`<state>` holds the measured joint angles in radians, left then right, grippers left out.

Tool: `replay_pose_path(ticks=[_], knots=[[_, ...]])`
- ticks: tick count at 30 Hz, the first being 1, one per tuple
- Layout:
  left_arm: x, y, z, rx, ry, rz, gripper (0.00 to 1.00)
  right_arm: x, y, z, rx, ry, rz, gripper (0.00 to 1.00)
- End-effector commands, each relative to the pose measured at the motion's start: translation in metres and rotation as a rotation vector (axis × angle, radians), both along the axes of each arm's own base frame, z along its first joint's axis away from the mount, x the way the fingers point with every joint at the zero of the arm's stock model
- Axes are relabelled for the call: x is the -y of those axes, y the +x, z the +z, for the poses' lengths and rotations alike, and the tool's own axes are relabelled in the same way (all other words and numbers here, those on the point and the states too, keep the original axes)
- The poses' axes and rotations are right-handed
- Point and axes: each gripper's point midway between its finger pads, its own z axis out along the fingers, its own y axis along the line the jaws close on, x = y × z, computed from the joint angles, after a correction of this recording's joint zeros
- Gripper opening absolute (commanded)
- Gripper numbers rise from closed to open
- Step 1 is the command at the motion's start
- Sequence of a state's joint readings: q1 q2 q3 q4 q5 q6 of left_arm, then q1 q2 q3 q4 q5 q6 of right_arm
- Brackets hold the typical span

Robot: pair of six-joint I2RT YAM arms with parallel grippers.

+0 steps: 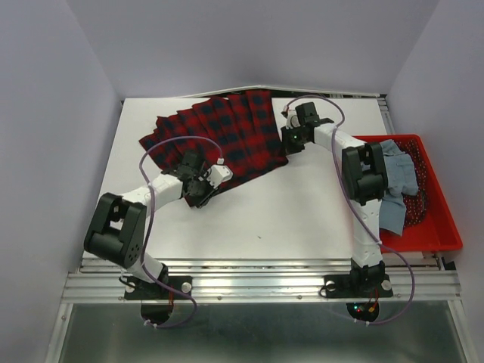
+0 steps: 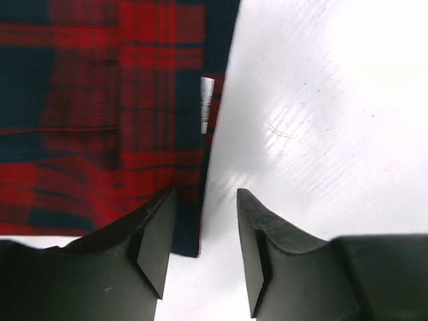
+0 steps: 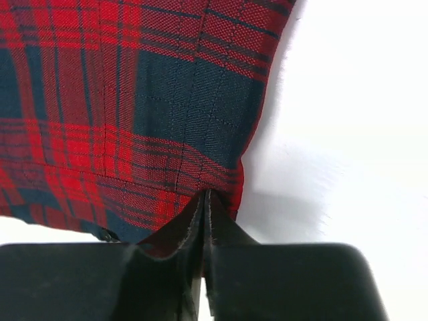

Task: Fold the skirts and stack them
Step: Flatten the skirt out

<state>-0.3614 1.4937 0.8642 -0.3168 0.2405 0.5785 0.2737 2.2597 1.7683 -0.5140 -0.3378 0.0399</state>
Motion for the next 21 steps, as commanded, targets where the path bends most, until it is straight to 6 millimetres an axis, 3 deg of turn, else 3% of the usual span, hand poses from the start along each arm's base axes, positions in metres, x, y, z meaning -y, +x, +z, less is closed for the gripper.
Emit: replay_pose_path(ticks=[1,6,9,12,13,14,15,19,21], knots=[[-0.023,-0.004,-0.038,-0.011,0.139,0.039,0.37,0.011,-0.046,-0.042,-0.154,-0.078,0.071,0.01],[-0.048,-0.028,-0.059,-0.04,0.247,0.007,0.15,0.028,-0.044,-0.034,-0.127,-0.113,0.102,0.01],[-0.051,-0.037,-0.055,-0.037,0.254,-0.042,0.0,0.041,-0.042,-0.035,-0.112,-0.161,0.099,0.01],[-0.051,-0.049,-0.047,-0.041,0.251,-0.123,0.0,0.043,-0.046,-0.037,-0.118,-0.173,0.126,0.01],[-0.048,-0.05,-0.033,-0.02,0.23,-0.138,0.0,0.042,-0.055,-0.039,-0.142,-0.163,0.14,0.01],[-0.043,-0.048,-0.022,0.007,0.195,-0.142,0.01,0.038,-0.059,-0.033,-0.144,-0.133,0.15,0.01],[-0.035,-0.041,0.001,0.063,0.14,-0.129,0.12,0.032,-0.062,-0.031,-0.153,-0.097,0.16,0.01],[-0.018,-0.026,0.049,0.141,0.039,-0.077,0.34,0.025,-0.071,-0.028,-0.177,-0.049,0.17,0.01],[-0.015,-0.021,0.058,0.152,0.031,-0.064,0.42,0.024,-0.072,-0.029,-0.188,-0.043,0.171,0.01]])
